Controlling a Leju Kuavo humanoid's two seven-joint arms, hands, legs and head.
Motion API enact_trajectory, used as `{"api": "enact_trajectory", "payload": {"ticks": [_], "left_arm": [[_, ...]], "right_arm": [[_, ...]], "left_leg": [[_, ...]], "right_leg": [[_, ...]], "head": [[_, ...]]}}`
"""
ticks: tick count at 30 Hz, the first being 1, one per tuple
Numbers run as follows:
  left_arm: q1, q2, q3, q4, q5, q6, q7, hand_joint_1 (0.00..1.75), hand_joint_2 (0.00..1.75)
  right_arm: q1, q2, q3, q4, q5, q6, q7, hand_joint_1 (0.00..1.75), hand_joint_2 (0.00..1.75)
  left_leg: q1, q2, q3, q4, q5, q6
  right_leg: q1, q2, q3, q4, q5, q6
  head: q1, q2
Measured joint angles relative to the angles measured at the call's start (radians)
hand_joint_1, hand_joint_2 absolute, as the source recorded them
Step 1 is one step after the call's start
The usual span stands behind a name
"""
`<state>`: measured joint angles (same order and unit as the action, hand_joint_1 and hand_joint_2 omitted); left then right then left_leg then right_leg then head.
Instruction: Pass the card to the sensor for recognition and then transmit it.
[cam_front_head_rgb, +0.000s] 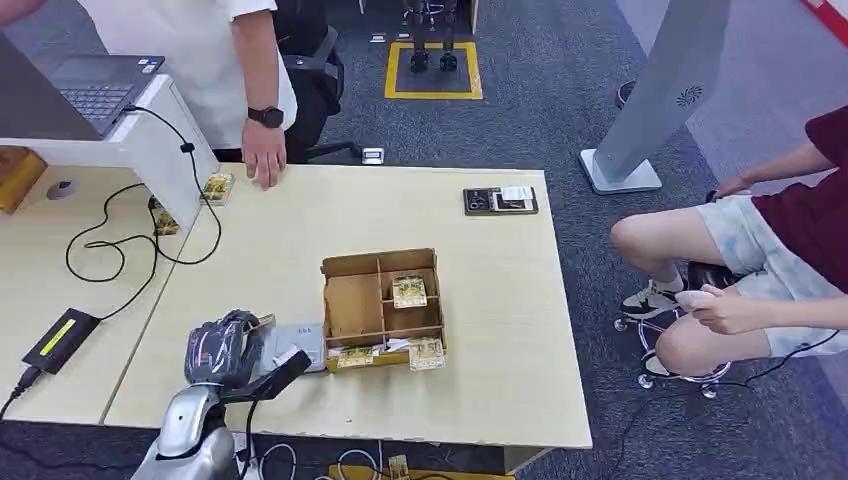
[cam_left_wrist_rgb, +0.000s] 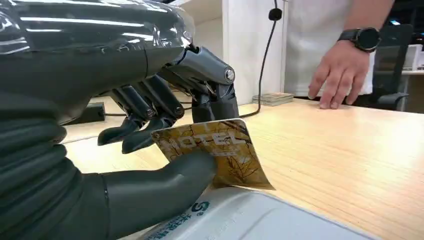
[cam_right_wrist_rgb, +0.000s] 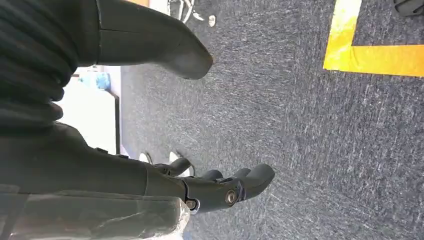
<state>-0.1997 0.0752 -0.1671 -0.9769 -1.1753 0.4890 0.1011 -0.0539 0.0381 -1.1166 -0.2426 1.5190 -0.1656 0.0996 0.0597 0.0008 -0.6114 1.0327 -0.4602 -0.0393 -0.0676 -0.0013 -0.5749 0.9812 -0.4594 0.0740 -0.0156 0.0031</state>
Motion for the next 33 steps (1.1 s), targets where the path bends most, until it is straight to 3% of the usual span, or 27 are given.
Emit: {"api": "enact_trajectory", "payload": {"ticks": [6,19,23,27,33], "left_arm": [[-0.018,0.01,-0.028,0.021,0.027,-0.037,-0.003,1.75,1.75],[-0.023,0.015,-0.043,0.024,0.033,-0.031,-0.001,1.75,1.75],[-0.016,0.013,-0.043,0.026,0.054,0.037,-0.005,1.75,1.75],[-0.002,-0.014,-0.042,-0.011,0.205,0.184,-0.112,1.75,1.75],[-0.008,-0.061,-0.042,-0.167,0.233,0.202,-0.126,1.75,1.75]], "right_arm": [[0.002,-0.002,0.0,0.0,0.0,0.004,-0.002,0.0,1.75],[0.003,-0.002,0.0,-0.003,0.0,0.003,-0.002,0.0,1.75],[0.003,-0.002,0.0,-0.004,0.0,0.003,-0.002,0.0,1.75],[0.005,-0.002,0.0,-0.004,0.0,-0.001,-0.002,0.0,1.75],[0.004,-0.002,0.0,-0.004,0.003,-0.002,-0.003,0.0,1.75]], "left_leg": [[0.0,-0.001,0.005,0.0,0.0,0.0],[0.0,-0.002,0.008,0.0,-0.001,0.0],[0.0,-0.002,0.008,0.0,-0.001,0.0],[0.0,-0.002,0.007,0.0,-0.001,0.0],[0.0,-0.002,0.005,0.0,-0.001,0.0]], "right_leg": [[0.0,-0.002,0.006,0.0,-0.003,0.001],[0.0,-0.002,0.01,0.0,-0.003,0.001],[0.0,-0.002,0.009,0.0,-0.003,0.001],[0.0,-0.002,0.008,0.0,-0.003,0.001],[0.0,-0.002,0.006,0.0,-0.003,0.001]], "head": [[0.0,0.0],[0.0,0.0],[0.0,0.0],[0.0,0.0],[0.0,0.0]]}}
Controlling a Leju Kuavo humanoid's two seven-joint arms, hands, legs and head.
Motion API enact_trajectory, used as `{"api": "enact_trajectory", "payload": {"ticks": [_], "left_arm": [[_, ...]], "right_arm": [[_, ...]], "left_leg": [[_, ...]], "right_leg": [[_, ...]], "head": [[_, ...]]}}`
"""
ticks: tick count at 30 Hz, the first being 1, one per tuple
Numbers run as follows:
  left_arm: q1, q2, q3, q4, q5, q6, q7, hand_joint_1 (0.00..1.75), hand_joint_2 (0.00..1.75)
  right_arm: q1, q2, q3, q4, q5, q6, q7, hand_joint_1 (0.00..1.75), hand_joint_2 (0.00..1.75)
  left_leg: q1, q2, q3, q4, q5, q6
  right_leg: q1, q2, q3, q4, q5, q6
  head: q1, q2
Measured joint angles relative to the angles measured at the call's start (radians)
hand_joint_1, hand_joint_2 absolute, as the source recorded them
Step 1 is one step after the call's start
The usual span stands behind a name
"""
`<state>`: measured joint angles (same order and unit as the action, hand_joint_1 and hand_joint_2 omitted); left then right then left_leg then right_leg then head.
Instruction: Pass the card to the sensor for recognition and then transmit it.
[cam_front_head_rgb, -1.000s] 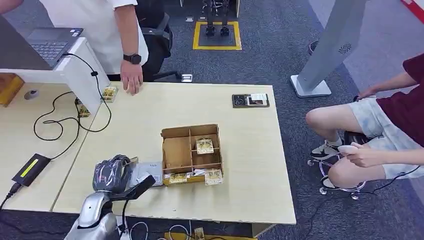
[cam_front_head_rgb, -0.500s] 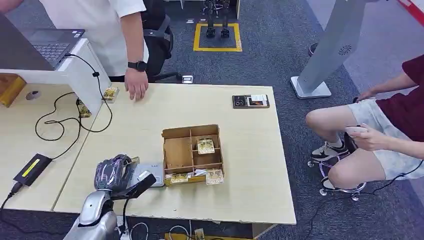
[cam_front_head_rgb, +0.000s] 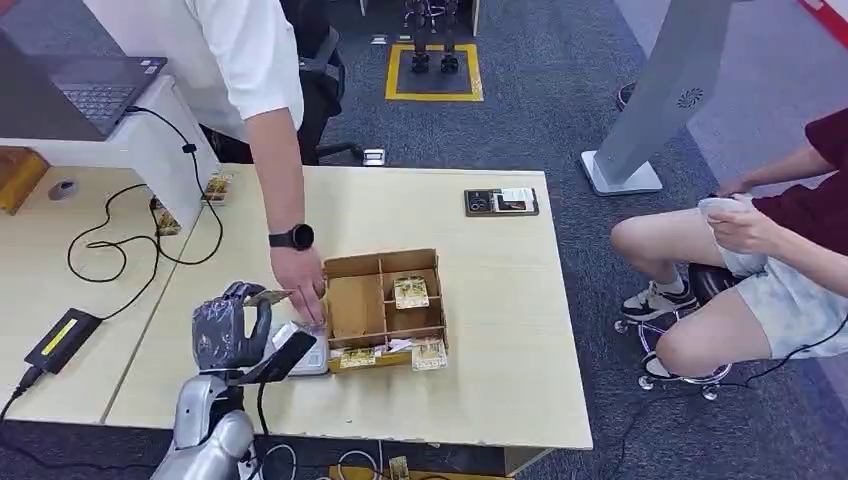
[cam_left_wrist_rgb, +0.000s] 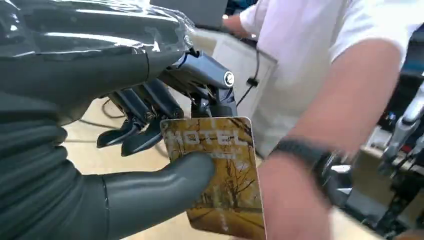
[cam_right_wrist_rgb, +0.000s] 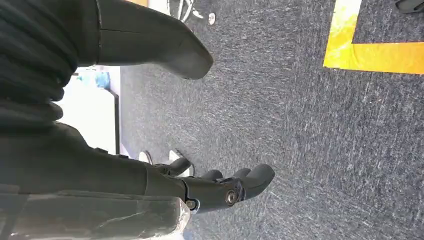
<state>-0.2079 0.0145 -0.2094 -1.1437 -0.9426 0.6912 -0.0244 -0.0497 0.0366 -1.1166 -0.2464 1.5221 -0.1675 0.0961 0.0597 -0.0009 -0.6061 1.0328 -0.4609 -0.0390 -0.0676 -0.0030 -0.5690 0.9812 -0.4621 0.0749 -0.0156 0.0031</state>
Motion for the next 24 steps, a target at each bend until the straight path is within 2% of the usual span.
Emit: {"api": "enact_trajectory", "payload": {"ticks": [6,16,18,20,24], "left_arm": [[-0.053,-0.021,0.002,-0.067,0.016,0.0,-0.019,1.75,1.75],[-0.101,-0.034,0.007,-0.083,0.039,0.0,-0.02,1.75,1.75],[-0.102,-0.034,0.007,-0.086,0.04,0.0,-0.02,1.64,1.75],[-0.105,-0.034,0.007,-0.086,0.05,0.0,-0.021,1.75,1.75],[-0.108,-0.034,0.007,-0.086,0.06,0.0,-0.026,1.75,1.75]], "right_arm": [[-0.002,0.0,0.003,0.001,0.016,-0.002,0.005,0.0,1.75],[-0.006,0.002,0.013,0.006,0.016,-0.006,0.005,0.0,1.75],[-0.006,0.002,0.015,0.007,0.016,-0.006,0.005,0.0,1.75],[-0.007,0.002,0.016,0.007,0.016,-0.006,0.006,0.0,1.75],[-0.008,0.002,0.017,0.007,0.016,-0.006,0.006,0.0,1.75]], "left_leg": [[0.0,0.0,0.0,0.0,0.0,0.0],[0.0,0.0,0.0,0.0,0.0,0.0],[0.0,0.0,0.0,0.0,0.0,0.0],[0.0,0.0,0.0,0.0,0.0,0.0],[0.0,0.0,0.0,0.0,0.0,0.0]], "right_leg": [[0.0,0.0,0.0,0.0,0.0,0.0],[0.0,0.001,0.0,0.0,0.0,0.0],[0.0,0.001,-0.001,0.0,0.0,0.0],[0.0,0.001,-0.001,0.0,-0.001,-0.001],[0.0,0.001,-0.001,0.0,-0.001,-0.001]], "head": [[0.0,0.0],[0.0,0.0],[0.0,0.0],[0.0,0.0],[0.0,0.0]]}}
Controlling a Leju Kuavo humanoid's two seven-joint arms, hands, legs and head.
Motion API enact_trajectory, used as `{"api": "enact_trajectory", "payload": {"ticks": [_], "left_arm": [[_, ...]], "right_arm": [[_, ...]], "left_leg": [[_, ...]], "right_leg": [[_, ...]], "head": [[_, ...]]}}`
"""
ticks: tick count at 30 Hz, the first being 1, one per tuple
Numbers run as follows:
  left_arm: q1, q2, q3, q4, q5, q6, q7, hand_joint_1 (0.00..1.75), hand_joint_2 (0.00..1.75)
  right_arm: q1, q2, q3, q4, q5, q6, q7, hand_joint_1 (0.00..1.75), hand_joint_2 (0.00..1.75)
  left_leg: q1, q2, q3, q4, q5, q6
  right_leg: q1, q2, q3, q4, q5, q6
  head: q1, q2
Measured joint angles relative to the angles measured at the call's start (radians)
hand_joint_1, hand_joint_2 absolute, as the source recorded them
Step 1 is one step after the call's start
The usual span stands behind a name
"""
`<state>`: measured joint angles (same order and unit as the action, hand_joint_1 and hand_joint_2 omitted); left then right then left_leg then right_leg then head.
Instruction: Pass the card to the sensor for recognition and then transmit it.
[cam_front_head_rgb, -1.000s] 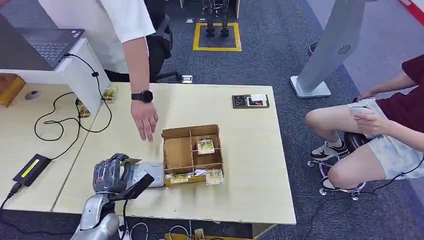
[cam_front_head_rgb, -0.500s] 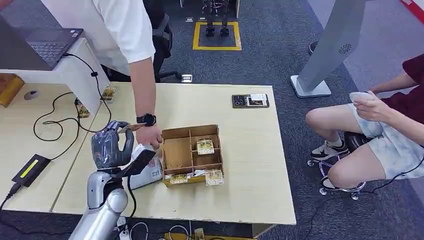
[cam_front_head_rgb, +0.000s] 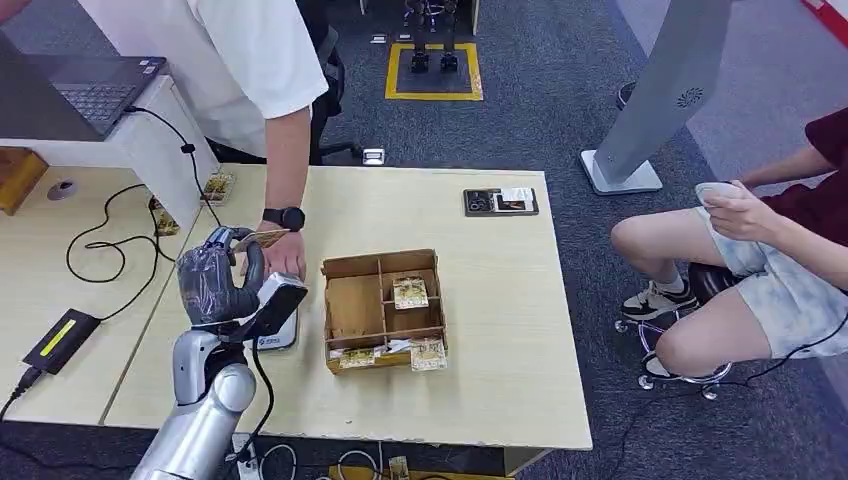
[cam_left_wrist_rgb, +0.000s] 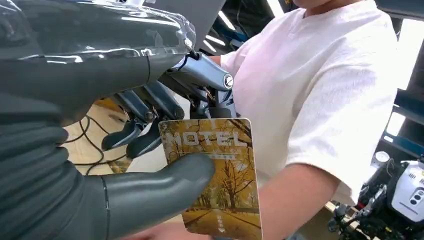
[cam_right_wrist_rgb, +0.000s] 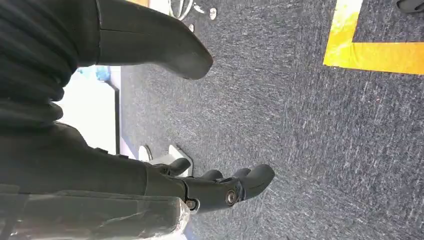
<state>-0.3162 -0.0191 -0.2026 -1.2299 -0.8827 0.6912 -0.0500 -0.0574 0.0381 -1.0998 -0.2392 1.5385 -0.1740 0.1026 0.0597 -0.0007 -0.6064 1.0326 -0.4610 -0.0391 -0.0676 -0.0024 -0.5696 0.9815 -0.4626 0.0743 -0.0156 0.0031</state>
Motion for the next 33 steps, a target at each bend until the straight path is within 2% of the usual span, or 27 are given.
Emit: {"api": "enact_trajectory", "payload": {"ticks": [22,23,24,28,33], "left_arm": [[-0.024,0.011,0.0,0.013,0.02,-0.001,0.007,1.75,1.75],[-0.024,0.011,0.0,0.015,0.02,-0.001,0.008,0.35,1.75],[-0.024,0.011,0.0,0.018,0.021,-0.001,0.008,0.0,1.75],[-0.024,0.011,0.0,0.019,0.031,0.0,0.003,0.0,1.75],[-0.016,0.011,0.0,0.018,0.05,0.0,-0.059,0.0,1.75]], "right_arm": [[-0.012,0.0,0.009,0.008,0.014,0.005,0.014,0.0,1.75],[-0.012,0.0,0.01,0.008,0.014,0.005,0.014,0.0,1.75],[-0.012,0.0,0.009,0.008,0.014,0.005,0.014,0.0,1.75],[-0.012,0.001,0.01,0.008,0.011,0.003,0.014,0.0,1.75],[-0.012,0.002,0.01,0.008,-0.001,0.0,0.008,0.0,1.75]], "left_leg": [[0.0,0.0,0.0,0.0,0.0,0.0],[0.0,0.0,0.0,0.0,0.0,0.0],[0.0,0.0,0.0,0.0,0.0,0.0],[0.0,0.0,-0.001,0.0,-0.001,0.0],[0.0,0.0,-0.001,0.0,-0.001,0.0]], "right_leg": [[0.0,0.001,-0.001,0.0,0.0,0.0],[0.0,0.001,-0.001,0.0,0.0,0.0],[0.0,0.001,-0.001,0.0,0.0,0.0],[0.0,0.001,-0.001,0.0,0.0,0.0],[0.0,0.001,-0.001,0.0,0.0,0.0]], "head": [[0.0,0.0],[0.0,0.0],[0.0,0.0],[0.0,0.0],[0.0,0.0]]}}
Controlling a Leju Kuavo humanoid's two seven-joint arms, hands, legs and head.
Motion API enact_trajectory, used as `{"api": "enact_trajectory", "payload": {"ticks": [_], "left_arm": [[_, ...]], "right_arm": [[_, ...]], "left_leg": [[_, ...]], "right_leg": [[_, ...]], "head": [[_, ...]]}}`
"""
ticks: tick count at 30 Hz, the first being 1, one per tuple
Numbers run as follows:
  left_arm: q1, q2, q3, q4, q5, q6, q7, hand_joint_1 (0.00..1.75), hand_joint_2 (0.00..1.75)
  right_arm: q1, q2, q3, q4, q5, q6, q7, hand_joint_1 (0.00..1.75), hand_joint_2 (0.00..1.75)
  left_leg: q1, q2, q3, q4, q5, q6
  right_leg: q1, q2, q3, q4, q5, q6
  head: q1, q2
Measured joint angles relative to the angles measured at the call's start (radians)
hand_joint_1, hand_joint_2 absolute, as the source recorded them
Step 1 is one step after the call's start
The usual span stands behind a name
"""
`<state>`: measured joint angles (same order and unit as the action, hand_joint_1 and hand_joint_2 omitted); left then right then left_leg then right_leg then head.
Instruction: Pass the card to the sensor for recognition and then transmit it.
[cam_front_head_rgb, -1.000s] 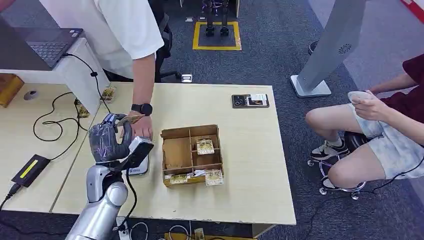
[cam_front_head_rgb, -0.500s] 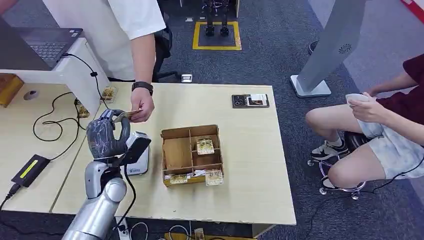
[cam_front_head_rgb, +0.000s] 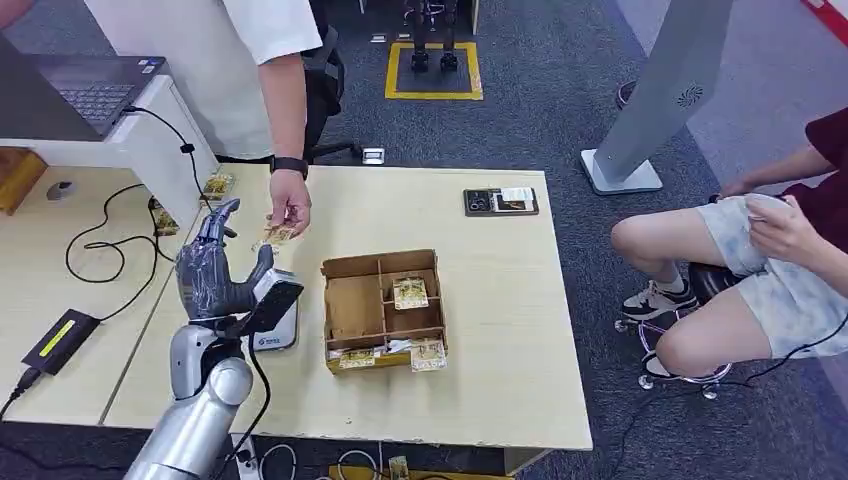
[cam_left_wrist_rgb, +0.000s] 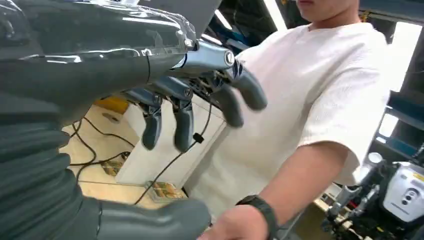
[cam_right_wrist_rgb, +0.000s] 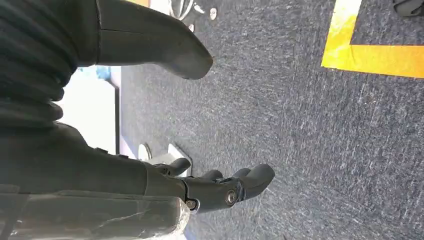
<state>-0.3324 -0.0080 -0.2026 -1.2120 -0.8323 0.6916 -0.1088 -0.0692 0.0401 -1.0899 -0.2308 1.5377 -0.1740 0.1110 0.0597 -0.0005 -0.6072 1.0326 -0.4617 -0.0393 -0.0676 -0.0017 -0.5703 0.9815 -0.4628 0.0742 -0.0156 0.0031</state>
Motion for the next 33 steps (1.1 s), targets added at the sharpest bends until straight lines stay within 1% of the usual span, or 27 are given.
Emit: {"api": "enact_trajectory", "payload": {"ticks": [1,3,6,12,20,23,27,30,33], "left_arm": [[0.006,0.0,0.0,-0.005,0.021,0.0,-0.021,0.0,1.75],[0.025,0.003,0.0,-0.024,0.095,-0.001,-0.064,0.0,1.75],[0.062,0.011,-0.002,-0.069,0.166,-0.002,-0.096,0.0,1.75],[0.099,0.026,-0.008,-0.118,0.183,-0.002,-0.096,0.0,1.75],[0.108,0.034,-0.01,-0.134,0.183,-0.002,-0.096,0.0,1.75],[0.129,0.037,-0.018,-0.155,0.262,-0.015,-0.148,0.0,1.75],[0.197,0.054,-0.041,-0.214,0.322,-0.039,-0.225,0.0,1.75],[0.259,0.078,-0.076,-0.276,0.361,-0.09,-0.31,0.0,1.75],[0.322,0.109,-0.112,-0.335,0.386,-0.146,-0.37,0.0,1.75]], "right_arm": [[0.001,0.0,0.0,0.0,-0.003,0.0,-0.002,0.0,1.75],[0.002,0.0,0.0,0.0,-0.007,-0.002,-0.008,0.0,1.75],[0.007,0.0,0.0,0.0,-0.019,-0.003,-0.012,0.0,1.75],[0.012,0.0,0.0,0.0,-0.019,-0.003,-0.013,0.0,1.75],[0.012,0.0,0.0,0.0,-0.019,-0.003,-0.013,0.0,1.75],[0.013,0.0,-0.001,0.0,-0.025,-0.003,-0.014,0.0,1.75],[0.02,0.0,-0.002,0.0,-0.038,-0.002,-0.02,0.0,1.75],[0.025,0.0,-0.006,-0.001,-0.041,0.006,-0.028,0.0,1.75],[0.03,0.0,-0.011,-0.002,-0.042,0.011,-0.032,0.0,1.75]], "left_leg": [[0.0,0.0,0.0,0.0,0.0,0.0],[0.0,0.0,0.0,0.0,0.0,0.0],[0.0,0.0,0.0,0.0,-0.001,-0.001],[0.0,0.0,0.0,0.0,-0.001,-0.001],[0.0,0.0,0.0,0.0,-0.001,-0.001],[0.0,0.001,0.0,0.0,-0.002,-0.001],[0.0,0.001,0.0,0.0,-0.003,-0.001],[0.0,0.001,0.0,0.0,-0.004,-0.001],[0.0,0.001,0.0,0.0,-0.005,-0.001]], "right_leg": [[0.0,0.0,0.0,0.0,0.0,0.0],[0.0,0.0,0.0,0.0,0.0,0.0],[0.0,0.0,0.0,0.0,0.0,0.0],[0.0,0.0,-0.001,0.0,-0.001,-0.001],[0.0,0.0,0.0,0.0,-0.001,-0.001],[0.0,0.001,-0.001,0.0,-0.001,-0.001],[0.0,0.001,-0.001,0.0,-0.002,-0.001],[0.0,0.001,-0.001,0.0,-0.003,-0.001],[0.0,0.001,-0.001,0.0,-0.004,-0.001]], "head": [[0.0,0.0],[0.0,0.0],[0.0,0.0],[0.0,0.0],[0.0,0.0],[0.0,0.0],[0.0,0.0],[0.0,0.0],[0.0,0.0]]}}
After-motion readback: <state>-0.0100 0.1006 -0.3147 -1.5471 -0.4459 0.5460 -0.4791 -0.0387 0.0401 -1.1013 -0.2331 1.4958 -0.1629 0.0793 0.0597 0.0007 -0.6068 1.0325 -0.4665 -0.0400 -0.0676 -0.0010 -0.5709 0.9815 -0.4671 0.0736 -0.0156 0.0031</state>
